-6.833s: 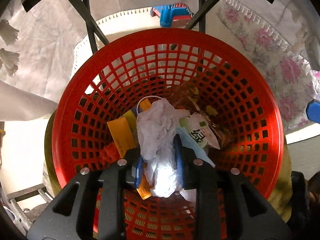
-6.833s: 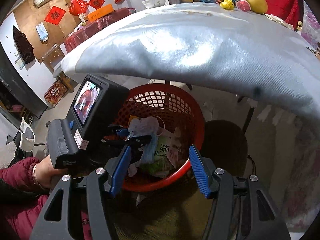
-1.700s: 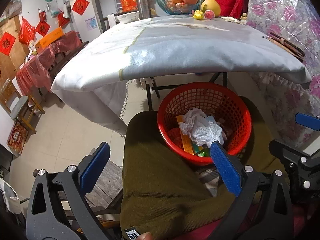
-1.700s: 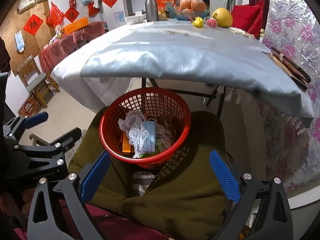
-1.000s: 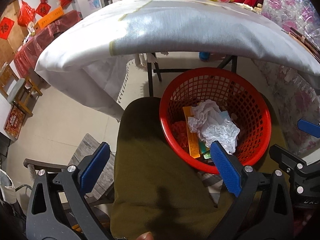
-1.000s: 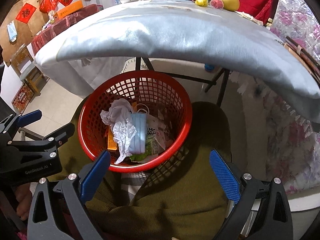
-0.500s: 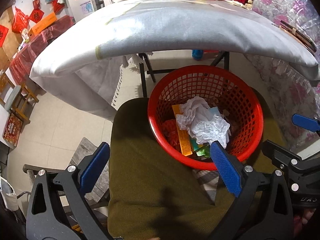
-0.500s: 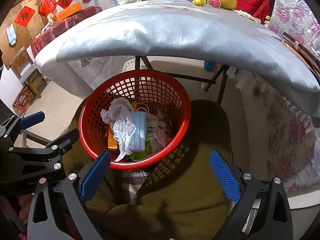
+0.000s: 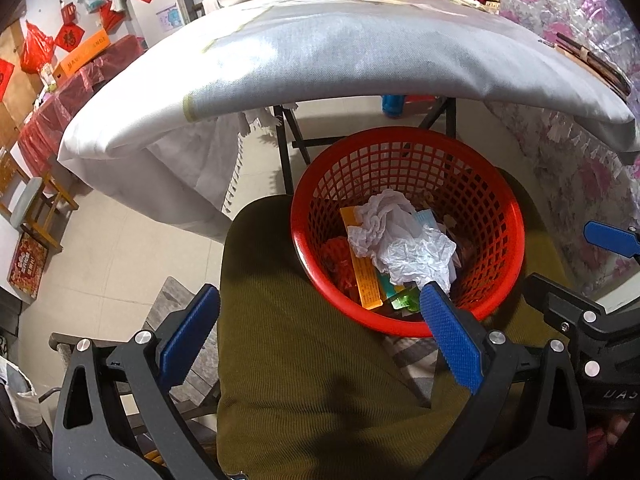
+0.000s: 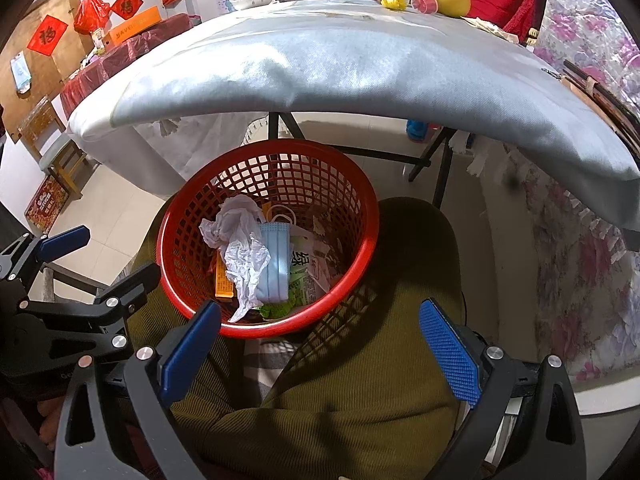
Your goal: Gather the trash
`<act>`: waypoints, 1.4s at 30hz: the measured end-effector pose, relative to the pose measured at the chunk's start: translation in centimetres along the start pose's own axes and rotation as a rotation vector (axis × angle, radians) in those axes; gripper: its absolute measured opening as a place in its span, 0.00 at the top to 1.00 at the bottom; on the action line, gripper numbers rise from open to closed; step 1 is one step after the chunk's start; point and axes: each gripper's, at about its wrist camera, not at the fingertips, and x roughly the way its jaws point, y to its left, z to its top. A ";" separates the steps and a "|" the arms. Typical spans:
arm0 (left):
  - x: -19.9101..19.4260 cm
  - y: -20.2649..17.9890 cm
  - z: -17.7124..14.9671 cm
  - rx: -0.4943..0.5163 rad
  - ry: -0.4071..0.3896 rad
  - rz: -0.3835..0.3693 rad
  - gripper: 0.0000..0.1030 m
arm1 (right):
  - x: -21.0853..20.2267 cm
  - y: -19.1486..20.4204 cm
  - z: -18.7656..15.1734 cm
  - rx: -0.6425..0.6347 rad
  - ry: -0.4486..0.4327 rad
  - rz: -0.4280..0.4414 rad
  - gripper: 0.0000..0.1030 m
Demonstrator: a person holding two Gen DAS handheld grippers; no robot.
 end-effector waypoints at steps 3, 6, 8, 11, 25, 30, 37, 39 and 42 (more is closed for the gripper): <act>0.1 0.1 0.0 -0.005 0.005 0.002 0.07 | -0.1 -0.1 0.1 0.004 -0.001 -0.001 0.05; 0.1 0.1 -0.1 -0.005 0.006 0.005 0.07 | -0.1 -0.2 0.1 0.005 -0.001 -0.003 0.05; 0.1 0.1 -0.1 -0.005 0.006 0.006 0.07 | -0.1 -0.2 0.1 0.006 -0.001 -0.003 0.05; 0.1 0.1 -0.1 -0.006 0.007 0.006 0.07 | -0.1 -0.2 0.1 0.007 -0.001 -0.003 0.05; 0.2 0.2 -0.2 -0.010 0.012 0.007 0.07 | 0.0 -0.3 0.0 0.008 0.000 -0.003 0.06; 0.3 0.3 -0.2 -0.012 0.017 0.006 0.07 | 0.0 -0.3 0.0 0.007 0.000 -0.002 0.05; 0.3 0.3 -0.2 -0.012 0.017 0.006 0.07 | 0.0 -0.3 0.0 0.008 0.000 -0.002 0.06; 0.3 0.2 -0.2 -0.012 0.017 0.006 0.07 | 0.0 -0.3 0.0 0.009 0.000 -0.002 0.06; 0.3 0.2 -0.2 -0.011 0.018 0.006 0.07 | 0.0 -0.3 0.0 0.008 0.001 -0.002 0.05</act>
